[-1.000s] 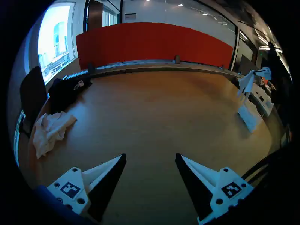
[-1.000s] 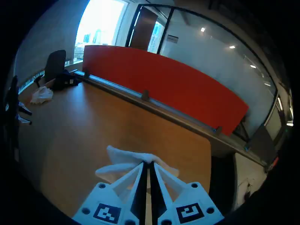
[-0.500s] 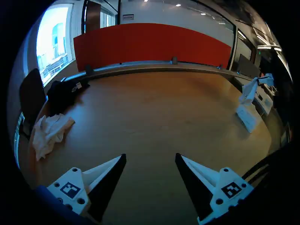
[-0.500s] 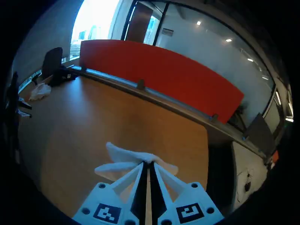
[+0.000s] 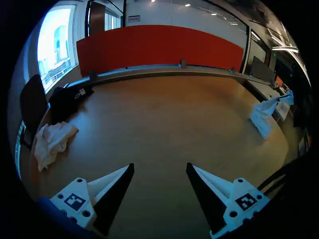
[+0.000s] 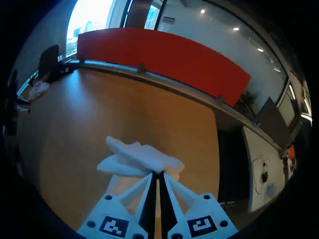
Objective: Fold towel
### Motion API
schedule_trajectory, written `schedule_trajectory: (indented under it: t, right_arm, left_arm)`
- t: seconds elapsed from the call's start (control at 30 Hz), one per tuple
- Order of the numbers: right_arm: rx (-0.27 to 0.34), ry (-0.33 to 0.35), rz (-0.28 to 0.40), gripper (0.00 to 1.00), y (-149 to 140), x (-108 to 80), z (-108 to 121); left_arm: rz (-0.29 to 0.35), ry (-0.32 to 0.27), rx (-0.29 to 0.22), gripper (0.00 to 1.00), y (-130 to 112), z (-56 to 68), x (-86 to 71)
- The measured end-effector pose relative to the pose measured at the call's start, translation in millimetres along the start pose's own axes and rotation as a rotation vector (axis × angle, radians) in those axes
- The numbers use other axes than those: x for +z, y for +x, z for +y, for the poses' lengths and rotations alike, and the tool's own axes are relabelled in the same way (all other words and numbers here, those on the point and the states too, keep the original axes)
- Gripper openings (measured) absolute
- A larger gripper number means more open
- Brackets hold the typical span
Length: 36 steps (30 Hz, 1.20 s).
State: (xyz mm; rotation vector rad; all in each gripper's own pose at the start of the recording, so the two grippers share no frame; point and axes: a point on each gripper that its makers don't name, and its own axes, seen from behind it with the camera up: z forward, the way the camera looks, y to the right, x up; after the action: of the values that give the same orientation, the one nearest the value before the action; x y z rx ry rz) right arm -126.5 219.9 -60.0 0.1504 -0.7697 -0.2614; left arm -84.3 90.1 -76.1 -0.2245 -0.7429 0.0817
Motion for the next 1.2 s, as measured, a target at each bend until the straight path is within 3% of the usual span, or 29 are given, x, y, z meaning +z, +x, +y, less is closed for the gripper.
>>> schedule_trajectory:
  t: [0.5, 1.2]
  right_arm:
    - [0.061, -0.040, -0.115, 0.05, -70, 6.9, 13]
    - [0.147, -0.105, -0.236, 0.04, -133, 38.2, 27]
  left_arm:
    - [-0.002, 0.005, 0.013, 0.97, -4, -2.6, -2.5]
    - [-0.011, 0.018, 0.021, 0.97, -10, -6.0, -5.0]
